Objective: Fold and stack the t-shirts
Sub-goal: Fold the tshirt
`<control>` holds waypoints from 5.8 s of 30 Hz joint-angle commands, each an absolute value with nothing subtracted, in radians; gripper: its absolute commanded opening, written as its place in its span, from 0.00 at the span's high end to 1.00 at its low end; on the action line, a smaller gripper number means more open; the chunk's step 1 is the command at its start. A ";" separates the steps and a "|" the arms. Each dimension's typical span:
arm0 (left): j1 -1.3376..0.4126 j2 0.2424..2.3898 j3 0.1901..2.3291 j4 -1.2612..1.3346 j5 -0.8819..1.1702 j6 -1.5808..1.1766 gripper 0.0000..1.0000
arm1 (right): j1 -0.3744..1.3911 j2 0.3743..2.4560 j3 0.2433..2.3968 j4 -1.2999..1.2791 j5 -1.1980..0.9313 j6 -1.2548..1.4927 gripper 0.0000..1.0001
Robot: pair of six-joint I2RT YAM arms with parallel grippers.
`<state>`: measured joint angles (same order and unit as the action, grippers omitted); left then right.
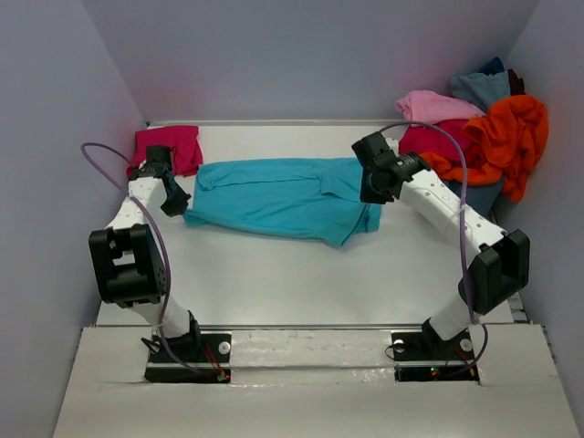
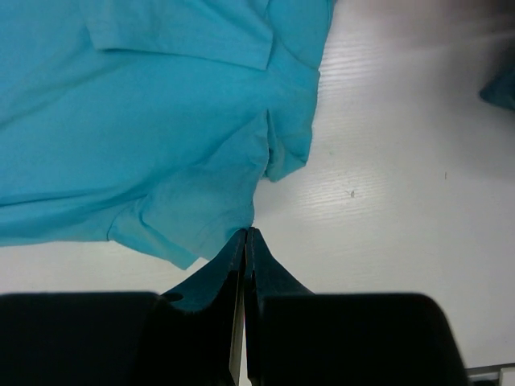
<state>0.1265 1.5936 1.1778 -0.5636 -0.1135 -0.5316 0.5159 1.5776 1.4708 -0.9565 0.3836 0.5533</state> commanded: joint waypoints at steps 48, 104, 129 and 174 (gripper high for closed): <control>-0.042 2.131 1.771 -0.631 -0.278 -0.571 0.94 | 0.218 2.302 2.207 -0.969 0.337 0.465 0.93; -0.032 1.552 1.280 -0.592 -0.236 -0.546 0.94 | 0.218 1.635 1.704 -0.956 0.233 0.491 0.93; -0.032 1.169 0.971 -0.667 -0.149 -0.566 0.94 | 0.298 1.269 1.378 -1.129 0.090 0.537 0.93; 0.026 1.228 1.029 -0.647 -0.144 -0.512 0.94 | 0.307 1.290 1.459 -1.180 0.218 0.561 0.93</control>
